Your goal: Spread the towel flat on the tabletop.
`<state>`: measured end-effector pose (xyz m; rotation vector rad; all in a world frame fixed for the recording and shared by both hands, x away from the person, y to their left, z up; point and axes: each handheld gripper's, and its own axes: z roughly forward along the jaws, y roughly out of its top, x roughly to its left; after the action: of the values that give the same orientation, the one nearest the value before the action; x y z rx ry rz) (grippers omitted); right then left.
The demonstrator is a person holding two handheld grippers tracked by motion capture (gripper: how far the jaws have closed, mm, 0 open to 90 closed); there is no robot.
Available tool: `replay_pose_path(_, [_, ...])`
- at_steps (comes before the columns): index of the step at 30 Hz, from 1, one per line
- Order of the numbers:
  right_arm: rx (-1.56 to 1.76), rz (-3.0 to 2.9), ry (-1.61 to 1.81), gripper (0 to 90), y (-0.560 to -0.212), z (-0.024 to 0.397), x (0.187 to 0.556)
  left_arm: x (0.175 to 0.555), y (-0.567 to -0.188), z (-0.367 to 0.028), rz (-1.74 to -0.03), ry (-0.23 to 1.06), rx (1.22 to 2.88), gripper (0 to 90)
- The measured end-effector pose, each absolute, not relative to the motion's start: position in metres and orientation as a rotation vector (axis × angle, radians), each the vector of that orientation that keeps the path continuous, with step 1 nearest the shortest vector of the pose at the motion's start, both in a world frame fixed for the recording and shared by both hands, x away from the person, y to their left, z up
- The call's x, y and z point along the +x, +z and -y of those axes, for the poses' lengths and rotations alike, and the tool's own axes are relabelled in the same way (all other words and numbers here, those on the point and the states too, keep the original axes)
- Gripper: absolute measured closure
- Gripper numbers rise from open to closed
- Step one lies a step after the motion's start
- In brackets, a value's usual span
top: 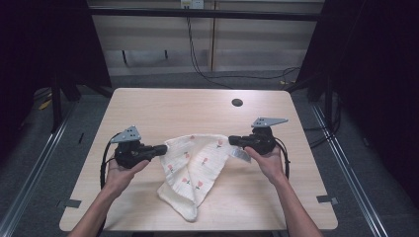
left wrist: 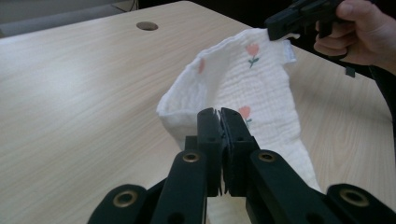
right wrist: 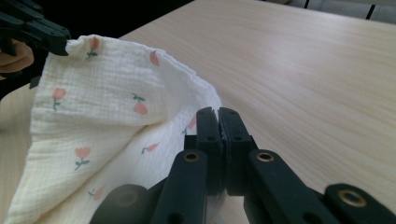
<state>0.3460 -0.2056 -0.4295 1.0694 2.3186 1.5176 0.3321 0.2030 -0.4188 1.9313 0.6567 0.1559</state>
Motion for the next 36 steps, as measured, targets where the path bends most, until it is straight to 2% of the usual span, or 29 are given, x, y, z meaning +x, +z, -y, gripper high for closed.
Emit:
replay_pose_path(16, [0.957, -2.238, 1.622, 88.0, -0.377, 0.227, 0.326, 0.323, -0.401, -0.203, -0.596, 0.183, 1.890, 87.8])
replay_pose_path(36, [0.836, -2.177, 1.706, 88.0, -0.338, 0.235, 0.303, 0.310, -0.368, -0.221, -0.543, 0.275, 1.808, 87.9])
